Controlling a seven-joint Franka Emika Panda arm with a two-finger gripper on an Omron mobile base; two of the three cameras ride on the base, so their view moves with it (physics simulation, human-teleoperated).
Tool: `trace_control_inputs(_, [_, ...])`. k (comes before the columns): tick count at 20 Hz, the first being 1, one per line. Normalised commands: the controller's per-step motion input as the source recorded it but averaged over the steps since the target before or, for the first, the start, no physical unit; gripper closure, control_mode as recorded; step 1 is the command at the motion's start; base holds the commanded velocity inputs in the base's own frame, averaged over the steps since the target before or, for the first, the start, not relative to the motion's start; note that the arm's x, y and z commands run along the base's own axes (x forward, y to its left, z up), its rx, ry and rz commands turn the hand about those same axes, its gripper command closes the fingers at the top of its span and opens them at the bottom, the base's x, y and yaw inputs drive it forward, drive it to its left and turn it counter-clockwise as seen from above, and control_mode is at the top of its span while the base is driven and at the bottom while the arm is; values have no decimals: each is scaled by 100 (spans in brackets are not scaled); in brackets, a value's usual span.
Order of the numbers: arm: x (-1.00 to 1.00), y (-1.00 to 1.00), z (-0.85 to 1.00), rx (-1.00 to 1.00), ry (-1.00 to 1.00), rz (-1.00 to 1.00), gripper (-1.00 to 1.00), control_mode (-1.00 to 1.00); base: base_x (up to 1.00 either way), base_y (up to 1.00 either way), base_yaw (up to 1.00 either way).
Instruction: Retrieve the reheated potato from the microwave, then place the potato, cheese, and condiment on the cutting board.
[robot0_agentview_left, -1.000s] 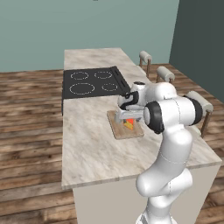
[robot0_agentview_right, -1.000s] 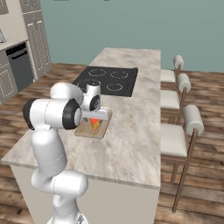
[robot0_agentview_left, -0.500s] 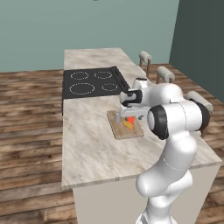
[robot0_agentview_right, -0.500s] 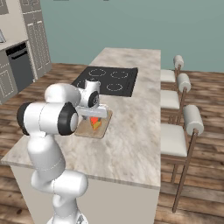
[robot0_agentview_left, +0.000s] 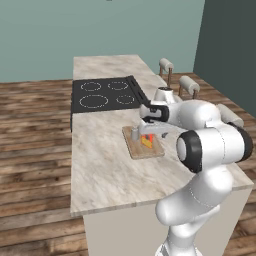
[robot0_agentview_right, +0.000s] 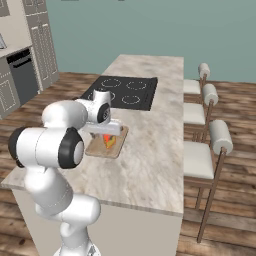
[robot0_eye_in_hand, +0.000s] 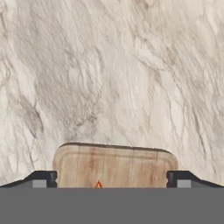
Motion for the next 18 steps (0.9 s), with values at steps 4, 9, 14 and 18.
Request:
trace_control_inputs(4, [-44, 0, 22, 0, -1, 0, -100, -100, 0, 0, 0])
trace_control_inputs(9, [-42, 0, 27, 0, 0, 0, -100, -100, 0, 0, 0])
trace_control_inputs(14, [-43, 0, 26, -1, 0, 0, -100, -100, 0, 0, 0])
trace_control_inputs(18, [-44, 0, 20, -4, 0, -1, -100, -100, 0, 0, 0])
